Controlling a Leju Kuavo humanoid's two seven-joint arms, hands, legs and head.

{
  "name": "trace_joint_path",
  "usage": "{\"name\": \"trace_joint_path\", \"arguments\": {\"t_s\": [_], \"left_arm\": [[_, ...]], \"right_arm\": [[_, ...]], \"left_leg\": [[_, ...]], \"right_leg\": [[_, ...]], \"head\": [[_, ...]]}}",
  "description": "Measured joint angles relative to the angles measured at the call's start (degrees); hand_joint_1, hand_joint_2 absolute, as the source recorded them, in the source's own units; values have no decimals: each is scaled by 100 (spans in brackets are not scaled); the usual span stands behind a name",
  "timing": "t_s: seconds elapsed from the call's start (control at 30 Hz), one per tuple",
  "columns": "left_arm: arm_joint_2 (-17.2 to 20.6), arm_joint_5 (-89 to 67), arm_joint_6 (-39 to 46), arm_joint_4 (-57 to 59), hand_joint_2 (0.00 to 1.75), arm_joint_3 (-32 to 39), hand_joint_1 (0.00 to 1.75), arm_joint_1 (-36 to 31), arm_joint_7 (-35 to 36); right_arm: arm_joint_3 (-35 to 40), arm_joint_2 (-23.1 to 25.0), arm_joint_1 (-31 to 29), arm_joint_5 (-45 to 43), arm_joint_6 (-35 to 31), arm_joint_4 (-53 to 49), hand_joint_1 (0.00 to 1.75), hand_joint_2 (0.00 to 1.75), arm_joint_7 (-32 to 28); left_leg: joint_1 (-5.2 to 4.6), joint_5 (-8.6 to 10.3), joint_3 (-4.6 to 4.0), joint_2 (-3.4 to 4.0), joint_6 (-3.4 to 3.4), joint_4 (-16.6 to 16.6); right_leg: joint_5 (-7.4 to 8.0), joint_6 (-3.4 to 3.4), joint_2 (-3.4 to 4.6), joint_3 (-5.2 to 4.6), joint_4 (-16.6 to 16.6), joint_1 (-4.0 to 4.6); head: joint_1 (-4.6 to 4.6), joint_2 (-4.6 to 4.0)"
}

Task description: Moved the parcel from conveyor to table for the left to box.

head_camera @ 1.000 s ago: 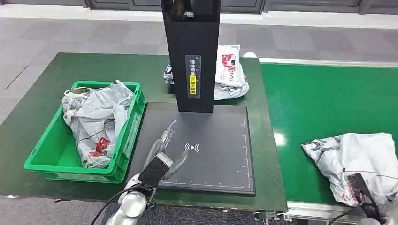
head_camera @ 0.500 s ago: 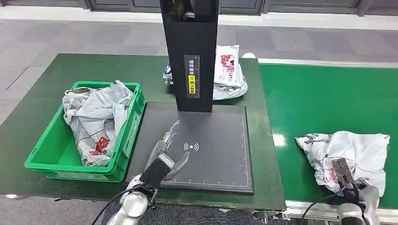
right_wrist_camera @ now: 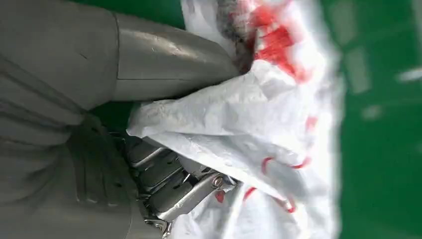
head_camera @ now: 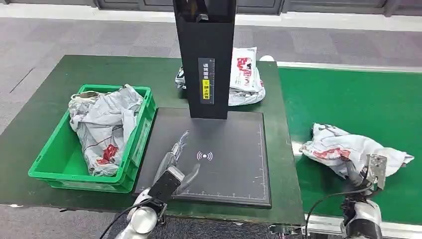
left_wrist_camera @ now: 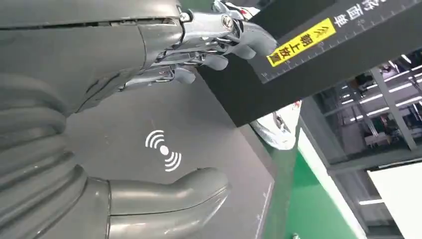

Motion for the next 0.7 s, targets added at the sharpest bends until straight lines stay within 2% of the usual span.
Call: {"name": "trace_joint_path", "arguments": {"t_s": [0.43, 0.7], "left_arm": [[-17, 54, 74, 246, 175, 2, 0, -103, -57], [-37, 79, 166, 407, 175, 2, 0, -139, -122]], "right_arm": [[562, 98, -161, -1789, 517, -692, 175, 175, -11], [1294, 335, -222, -2517, 865, -1403, 175, 175, 162]], "left_leg": [[-4, 0, -13, -23, 1, 0], [-3, 6, -20, -26, -2, -2]], "right_leg": [[-1, 1, -15, -4, 0, -4], [-1, 0, -16, -13, 5, -2]], "head": [[0, 0], [0, 0]]}}
